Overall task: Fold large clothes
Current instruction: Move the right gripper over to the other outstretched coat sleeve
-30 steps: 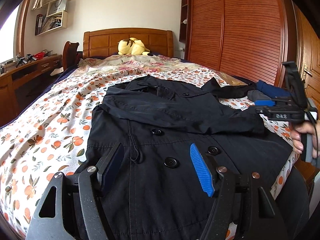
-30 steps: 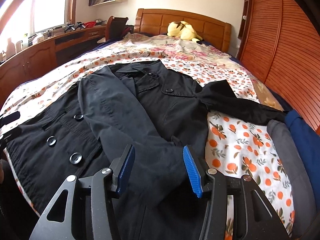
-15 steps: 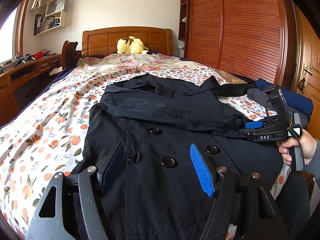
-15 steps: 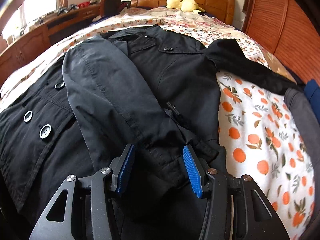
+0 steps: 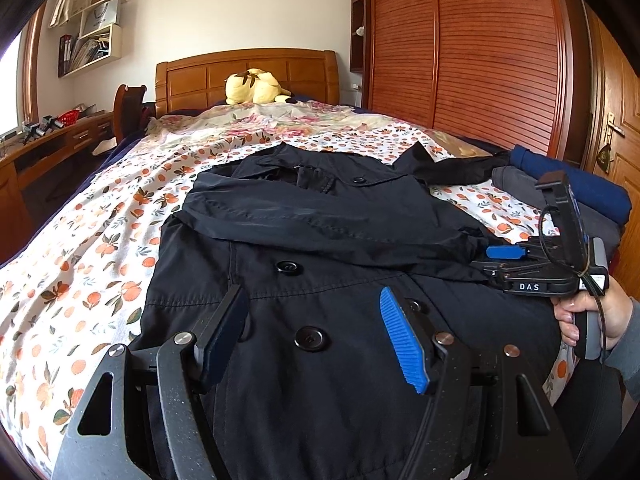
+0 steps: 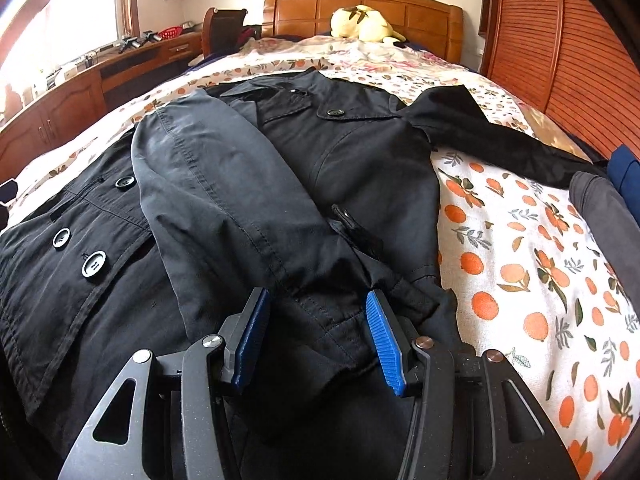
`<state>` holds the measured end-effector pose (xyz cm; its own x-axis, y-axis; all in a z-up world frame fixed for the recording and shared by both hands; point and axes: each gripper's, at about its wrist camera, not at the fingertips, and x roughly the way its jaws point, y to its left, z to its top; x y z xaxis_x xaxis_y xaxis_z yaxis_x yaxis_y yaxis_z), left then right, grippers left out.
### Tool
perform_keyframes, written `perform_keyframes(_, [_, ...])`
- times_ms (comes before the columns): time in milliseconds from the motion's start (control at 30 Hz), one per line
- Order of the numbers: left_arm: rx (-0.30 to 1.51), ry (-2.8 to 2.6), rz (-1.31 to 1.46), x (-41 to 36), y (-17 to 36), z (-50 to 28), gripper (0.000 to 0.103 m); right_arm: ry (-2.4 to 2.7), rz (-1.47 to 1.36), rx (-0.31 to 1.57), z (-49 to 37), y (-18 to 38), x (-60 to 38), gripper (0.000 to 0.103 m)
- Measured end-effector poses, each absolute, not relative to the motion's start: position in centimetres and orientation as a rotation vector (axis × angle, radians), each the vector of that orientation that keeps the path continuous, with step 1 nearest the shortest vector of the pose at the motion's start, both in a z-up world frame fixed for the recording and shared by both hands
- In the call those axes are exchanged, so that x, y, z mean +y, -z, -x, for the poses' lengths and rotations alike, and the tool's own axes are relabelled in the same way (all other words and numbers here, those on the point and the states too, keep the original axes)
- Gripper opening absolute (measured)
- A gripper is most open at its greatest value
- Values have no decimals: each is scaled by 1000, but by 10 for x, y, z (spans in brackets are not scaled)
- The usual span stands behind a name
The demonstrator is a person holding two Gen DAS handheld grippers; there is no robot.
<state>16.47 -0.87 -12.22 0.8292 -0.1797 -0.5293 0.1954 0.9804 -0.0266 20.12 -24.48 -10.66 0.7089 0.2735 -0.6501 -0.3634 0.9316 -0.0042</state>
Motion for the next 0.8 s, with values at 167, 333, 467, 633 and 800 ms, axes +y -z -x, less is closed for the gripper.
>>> perform_keyframes(167, [568,195,-39,-15,118,-178,70,-365,118,682,-199,109,-249,52])
perform_keyframes(333, [566,194,-65,-27,113,-205,70,-370,108,668,-196,110,-251,52])
perform_keyframes(467, [543,213,-72,-37,110,-232,70,-376,95,664,-195,110,-253,52])
perform_keyframes(633, [552,223,-61,-43,119,-261,70,-389,71,619,-185,94,-258,52])
perform_keyframes(800, [576,233,-31,-44,134,-271,70,-377,55,554,-180,59,-278,52])
